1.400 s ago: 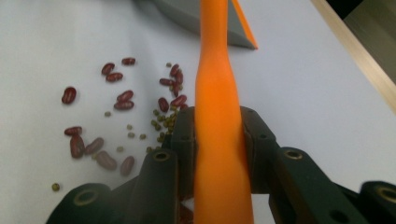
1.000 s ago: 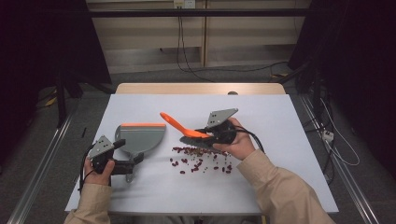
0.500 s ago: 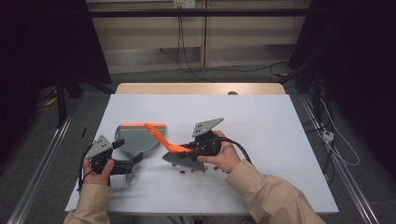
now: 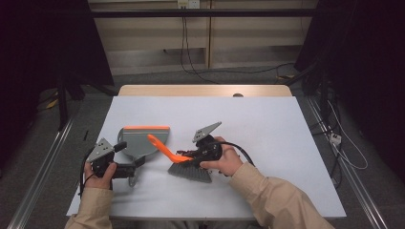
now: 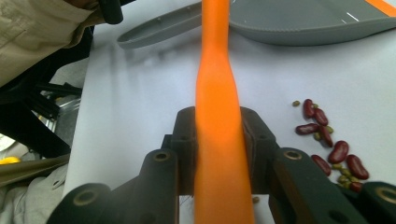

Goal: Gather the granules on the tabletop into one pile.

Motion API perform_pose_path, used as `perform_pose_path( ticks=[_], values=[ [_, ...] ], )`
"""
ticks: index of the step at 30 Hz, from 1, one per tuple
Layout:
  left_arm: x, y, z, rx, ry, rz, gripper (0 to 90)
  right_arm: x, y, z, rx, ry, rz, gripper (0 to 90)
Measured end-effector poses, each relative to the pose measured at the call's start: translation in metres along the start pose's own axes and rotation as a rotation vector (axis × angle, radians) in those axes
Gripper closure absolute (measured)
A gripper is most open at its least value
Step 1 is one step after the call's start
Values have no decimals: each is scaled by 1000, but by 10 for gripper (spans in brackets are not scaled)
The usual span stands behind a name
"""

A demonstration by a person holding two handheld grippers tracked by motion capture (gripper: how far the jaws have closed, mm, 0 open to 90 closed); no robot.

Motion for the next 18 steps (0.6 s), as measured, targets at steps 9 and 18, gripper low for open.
perform_pose_path(
  ticks=[9, 18],
  values=[
    [0, 0, 0, -2, 0, 0, 38, 9, 16, 2, 26, 7, -59, 714],
    [-1, 1, 0, -5, 0, -1, 37, 17, 27, 2, 47, 18, -113, 714]
  ],
)
Point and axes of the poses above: each handheld gripper's, and its own axes: x roughly backward along the jaws, z roughly out of its top, y roughly to its right, the point moved 3 cm from there along -x, roughly forward along the jaws
